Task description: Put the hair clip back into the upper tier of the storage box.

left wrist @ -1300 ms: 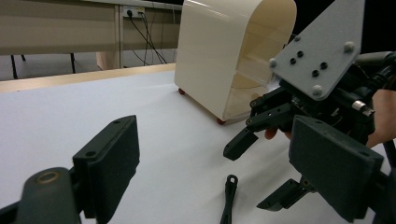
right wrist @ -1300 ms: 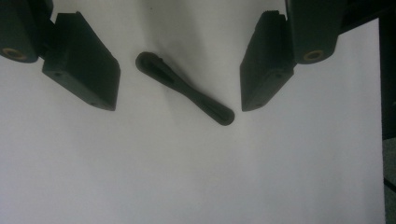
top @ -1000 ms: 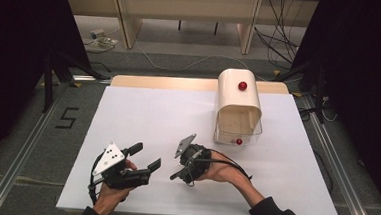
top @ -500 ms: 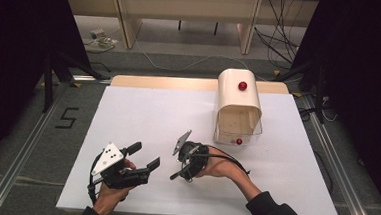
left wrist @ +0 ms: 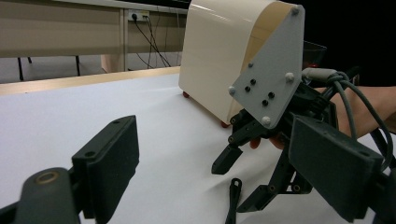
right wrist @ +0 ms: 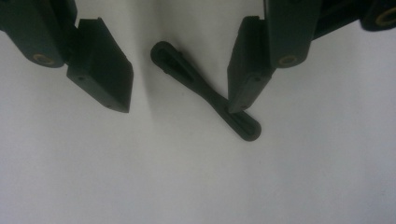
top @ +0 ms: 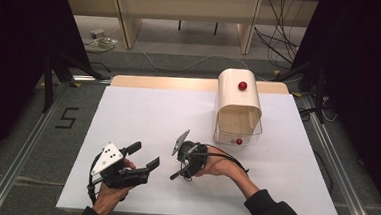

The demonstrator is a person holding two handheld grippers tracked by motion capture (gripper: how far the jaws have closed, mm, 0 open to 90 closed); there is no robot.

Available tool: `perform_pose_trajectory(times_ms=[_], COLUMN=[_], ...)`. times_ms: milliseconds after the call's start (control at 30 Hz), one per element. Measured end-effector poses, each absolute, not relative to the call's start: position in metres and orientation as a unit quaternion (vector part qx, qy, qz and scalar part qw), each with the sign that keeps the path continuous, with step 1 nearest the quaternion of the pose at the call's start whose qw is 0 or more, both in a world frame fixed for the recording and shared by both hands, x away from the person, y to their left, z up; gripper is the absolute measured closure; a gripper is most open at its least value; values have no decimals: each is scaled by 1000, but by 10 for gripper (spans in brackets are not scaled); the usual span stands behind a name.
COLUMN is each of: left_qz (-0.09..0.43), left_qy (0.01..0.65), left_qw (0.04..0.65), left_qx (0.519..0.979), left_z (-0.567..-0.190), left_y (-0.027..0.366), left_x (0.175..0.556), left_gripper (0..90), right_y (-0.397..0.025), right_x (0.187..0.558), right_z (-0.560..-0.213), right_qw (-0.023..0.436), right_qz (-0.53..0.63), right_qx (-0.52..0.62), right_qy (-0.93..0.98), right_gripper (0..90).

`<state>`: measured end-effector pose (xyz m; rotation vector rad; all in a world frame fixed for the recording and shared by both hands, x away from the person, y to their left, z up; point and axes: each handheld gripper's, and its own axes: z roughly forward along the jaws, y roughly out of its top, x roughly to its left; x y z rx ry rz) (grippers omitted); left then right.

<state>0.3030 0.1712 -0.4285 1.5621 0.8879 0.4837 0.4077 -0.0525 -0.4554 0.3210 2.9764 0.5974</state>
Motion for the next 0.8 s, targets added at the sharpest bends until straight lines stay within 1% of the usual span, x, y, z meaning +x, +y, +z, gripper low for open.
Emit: perform_pose_trajectory(times_ms=[133,233,300,433,567,800], left_qz=[208,208,208,207,208,208], left_qy=[383,383,383,383,383,384], left_qw=[597,598,597,598,597,597], left_qx=[673,673,673,673,673,673], left_z=[-429,-429,-429,-429,-429,-429], left_y=[171,171,171,170,171,171], left_x=[303,303,303,303,303,303], left_gripper=[158,158,158,159,159,159], right_y=[-52,-51,-51,-50,-50,-53], right_x=[407,408,407,407,409,410], right_z=[-457,-459,-460,-462,-464,-463], right_qw=[43,33,39,33,20,11], right_qz=[193,184,182,175,174,167], right_qx=[103,94,90,88,84,91], right_qy=[975,978,978,980,981,982], right_gripper=[446,469,481,508,543,601])
